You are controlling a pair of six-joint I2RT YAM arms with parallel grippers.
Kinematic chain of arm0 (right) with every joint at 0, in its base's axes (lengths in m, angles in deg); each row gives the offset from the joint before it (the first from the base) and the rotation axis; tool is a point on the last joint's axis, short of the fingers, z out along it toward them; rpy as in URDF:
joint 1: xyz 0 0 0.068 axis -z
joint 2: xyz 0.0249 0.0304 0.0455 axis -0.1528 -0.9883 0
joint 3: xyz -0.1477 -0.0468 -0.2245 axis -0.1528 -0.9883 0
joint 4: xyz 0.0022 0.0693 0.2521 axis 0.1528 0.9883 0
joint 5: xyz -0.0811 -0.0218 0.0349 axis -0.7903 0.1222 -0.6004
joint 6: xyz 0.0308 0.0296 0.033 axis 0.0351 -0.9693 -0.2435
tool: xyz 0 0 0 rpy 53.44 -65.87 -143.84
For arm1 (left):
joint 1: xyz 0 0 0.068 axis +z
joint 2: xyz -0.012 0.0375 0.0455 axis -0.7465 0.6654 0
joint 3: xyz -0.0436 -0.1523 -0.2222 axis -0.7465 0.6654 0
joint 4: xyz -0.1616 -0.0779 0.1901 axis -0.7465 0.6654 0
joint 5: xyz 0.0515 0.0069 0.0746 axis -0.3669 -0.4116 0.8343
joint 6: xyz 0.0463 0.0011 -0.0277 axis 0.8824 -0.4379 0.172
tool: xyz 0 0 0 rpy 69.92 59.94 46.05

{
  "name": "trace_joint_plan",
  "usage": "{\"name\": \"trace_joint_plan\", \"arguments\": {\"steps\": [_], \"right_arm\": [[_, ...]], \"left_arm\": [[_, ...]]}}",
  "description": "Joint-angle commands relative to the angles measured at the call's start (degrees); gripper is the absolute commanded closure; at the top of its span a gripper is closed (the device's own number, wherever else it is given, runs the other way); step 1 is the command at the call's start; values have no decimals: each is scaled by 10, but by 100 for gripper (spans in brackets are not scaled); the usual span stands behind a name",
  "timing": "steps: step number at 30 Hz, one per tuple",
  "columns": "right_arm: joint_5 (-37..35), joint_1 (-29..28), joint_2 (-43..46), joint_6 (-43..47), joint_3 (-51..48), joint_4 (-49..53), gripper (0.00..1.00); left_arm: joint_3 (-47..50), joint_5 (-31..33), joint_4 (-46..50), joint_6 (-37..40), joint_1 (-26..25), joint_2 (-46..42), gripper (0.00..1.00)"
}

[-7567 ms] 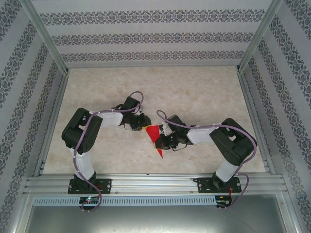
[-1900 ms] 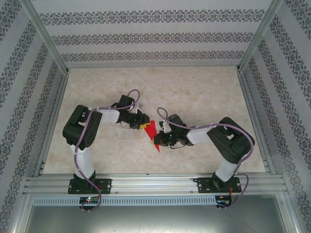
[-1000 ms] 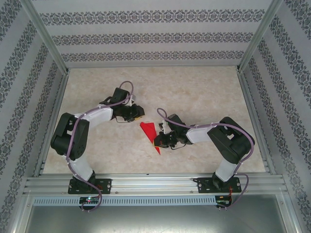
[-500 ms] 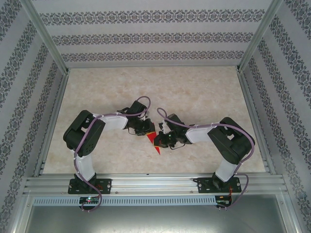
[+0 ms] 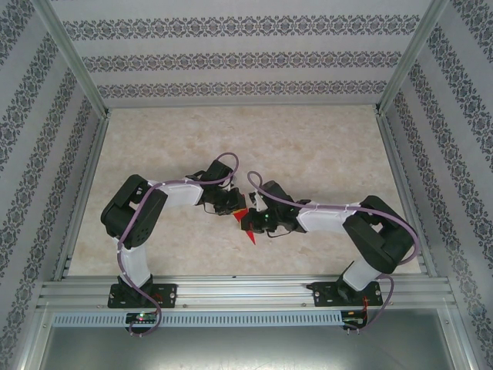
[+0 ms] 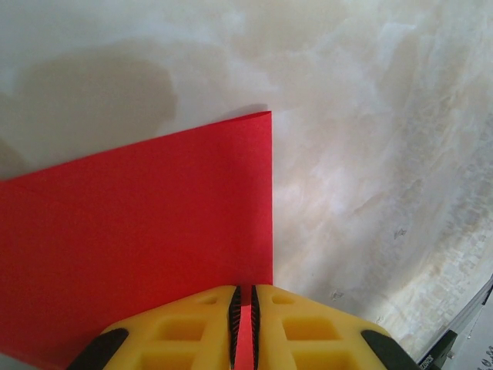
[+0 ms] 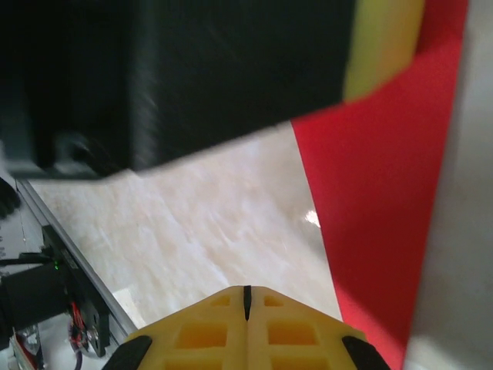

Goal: Fold a paper plane with a square sheet of paper (pick it up from the middle)
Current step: Fold the wing for the fifth time at the center of the table.

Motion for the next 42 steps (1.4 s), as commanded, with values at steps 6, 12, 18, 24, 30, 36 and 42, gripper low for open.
{"name": "trace_joint_plan", "arguments": {"steps": [6,12,18,24,30,36,42], "right_arm": [[3,12,-49,8,-26,-5,96],[21,11,-21,8,-89,-13,95],[46,13,25,12,-138,-14,94],[30,16,74,2,-157,0,94],[-37,26,163,25,-129,88,91],[-160,59,238,27,-117,153,78],[-265,86,314,-12,-159,144,57]], "left_arm": [[7,38,20,5,0,25,83],[5,44,26,9,1,25,83],[1,43,30,13,1,29,83],[-2,52,43,22,1,26,82],[-12,52,52,29,0,22,80],[-61,72,121,55,-13,6,74],[-167,250,299,85,-58,-36,49]]}}
